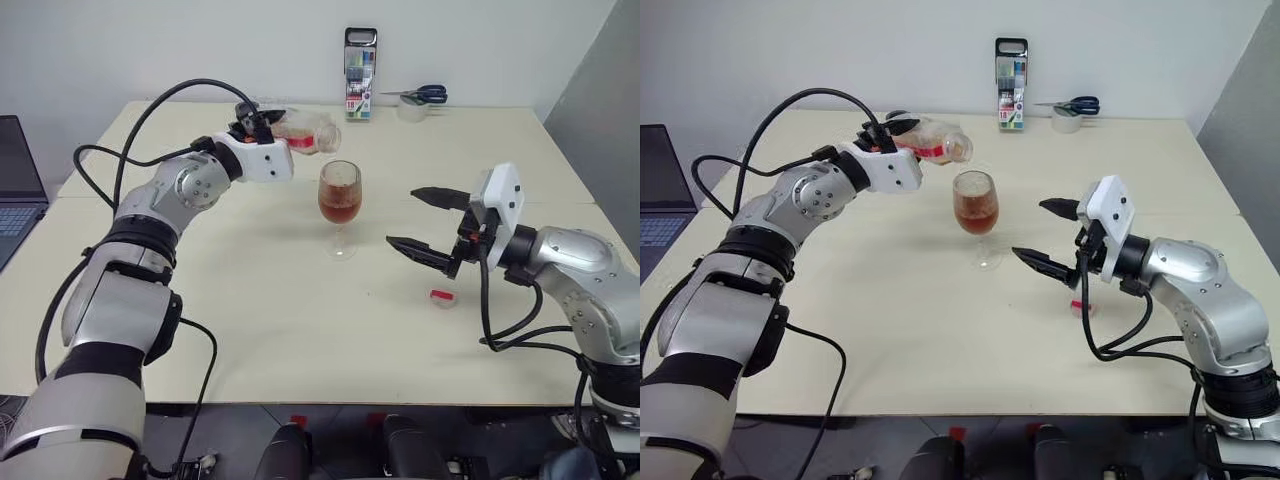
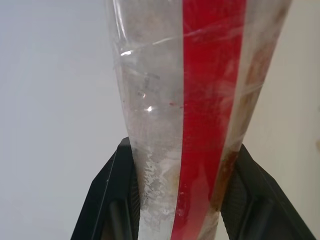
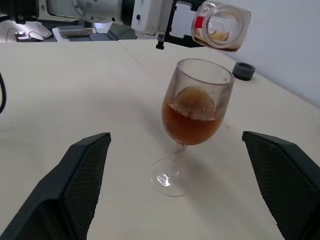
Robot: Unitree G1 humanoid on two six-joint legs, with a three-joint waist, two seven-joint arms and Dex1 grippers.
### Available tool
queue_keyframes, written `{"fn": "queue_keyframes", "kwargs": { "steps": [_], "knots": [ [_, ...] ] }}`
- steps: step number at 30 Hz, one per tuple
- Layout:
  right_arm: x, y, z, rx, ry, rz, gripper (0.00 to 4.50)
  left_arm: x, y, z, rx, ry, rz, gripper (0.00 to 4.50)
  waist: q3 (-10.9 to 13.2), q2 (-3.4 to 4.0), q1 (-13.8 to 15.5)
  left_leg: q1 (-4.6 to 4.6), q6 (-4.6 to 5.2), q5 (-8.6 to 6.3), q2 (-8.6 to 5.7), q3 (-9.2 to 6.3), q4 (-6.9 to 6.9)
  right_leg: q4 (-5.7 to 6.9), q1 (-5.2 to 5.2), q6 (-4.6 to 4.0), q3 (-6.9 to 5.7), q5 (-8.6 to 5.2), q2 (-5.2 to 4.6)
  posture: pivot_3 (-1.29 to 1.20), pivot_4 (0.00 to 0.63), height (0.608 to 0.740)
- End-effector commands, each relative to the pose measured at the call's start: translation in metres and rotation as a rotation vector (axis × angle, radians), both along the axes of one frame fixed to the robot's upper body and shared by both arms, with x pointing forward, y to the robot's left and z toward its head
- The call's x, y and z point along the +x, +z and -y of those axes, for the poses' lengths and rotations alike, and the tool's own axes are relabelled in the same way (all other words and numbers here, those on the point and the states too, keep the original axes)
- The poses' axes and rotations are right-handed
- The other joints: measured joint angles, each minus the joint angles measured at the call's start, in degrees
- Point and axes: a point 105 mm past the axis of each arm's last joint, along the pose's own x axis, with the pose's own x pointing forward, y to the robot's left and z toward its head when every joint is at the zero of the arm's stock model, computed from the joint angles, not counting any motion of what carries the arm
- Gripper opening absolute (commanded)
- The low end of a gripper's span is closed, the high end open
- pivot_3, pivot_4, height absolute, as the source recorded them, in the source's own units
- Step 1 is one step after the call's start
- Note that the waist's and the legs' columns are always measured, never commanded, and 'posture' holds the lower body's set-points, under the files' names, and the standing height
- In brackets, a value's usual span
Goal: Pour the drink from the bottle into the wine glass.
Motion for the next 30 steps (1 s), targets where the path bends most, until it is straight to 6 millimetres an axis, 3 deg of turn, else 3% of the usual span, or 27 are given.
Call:
{"fn": "queue_keyframes", "kwargs": {
  "steps": [1, 7, 12, 17, 23, 26, 30],
  "knots": [
    [-0.006, 0.012, -0.008, 0.025, 0.018, 0.087, 4.50, -0.002, 0.017, -0.006, -0.215, -0.011, -0.037, 1.66, 0.00, 0.00, -0.18, 0.00, -0.05, 0.03, 0.00, 0.00, 0.00, 0.01, 0.00, 0.00, 0.00, 0.00, 0.00, 0.00, 0.150, 0.740],
    [-0.009, 0.005, -0.030, 0.077, 0.036, -0.001, 4.50, -0.004, -0.012, -0.045, -0.694, 0.059, -0.270, 1.66, 0.00, 0.00, -1.10, 0.00, -0.14, 0.08, 0.06, -0.05, 0.01, 0.21, -0.09, -0.01, -0.01, 0.00, 0.00, 0.00, 0.150, 0.740],
    [-0.014, -0.006, -0.050, 0.054, 0.059, -0.073, 4.50, -0.027, -0.061, -0.089, -0.999, 0.187, -0.415, 1.66, -0.02, 0.02, -2.46, 0.11, -0.15, 0.08, 0.10, -0.08, -0.02, 0.38, -0.11, -0.02, 0.03, -0.01, 0.01, 0.00, 0.150, 0.740],
    [-0.017, -0.017, -0.065, -0.008, 0.094, -0.111, 4.50, -0.047, -0.089, -0.111, -1.254, 0.223, -0.509, 1.66, -0.04, -0.02, -2.05, 0.08, -0.14, 0.08, 0.09, -0.14, 0.06, 0.39, -0.10, -0.02, 0.00, -0.01, 0.01, 0.00, 0.150, 0.740],
    [-0.023, -0.014, -0.076, -0.004, 0.172, -0.121, 4.50, -0.057, -0.109, -0.120, -1.272, 0.255, -0.556, 1.66, -0.09, -0.11, -0.90, 0.10, -0.13, 0.07, 0.05, -0.11, 0.13, 0.35, -0.03, -0.02, -0.01, -0.01, -0.01, 0.00, 0.150, 0.740],
    [-0.026, -0.013, -0.080, -0.011, 0.202, -0.114, 4.50, -0.059, -0.126, -0.118, -1.204, 0.268, -0.596, 1.66, -0.10, -0.12, -0.89, 0.14, -0.13, 0.07, 0.06, -0.06, 0.11, 0.35, -0.03, -0.02, 0.02, -0.01, -0.02, 0.00, 0.150, 0.740],
    [-0.027, -0.013, -0.079, -0.021, 0.215, -0.116, 4.50, -0.057, -0.132, -0.112, -1.165, 0.250, -0.614, 1.66, -0.12, -0.14, -0.83, 0.16, 0.03, -0.02, 0.06, -0.07, 0.09, 0.35, -0.01, -0.02, 0.01, -0.01, -0.02, 0.00, 0.150, 0.740]
  ]
}}
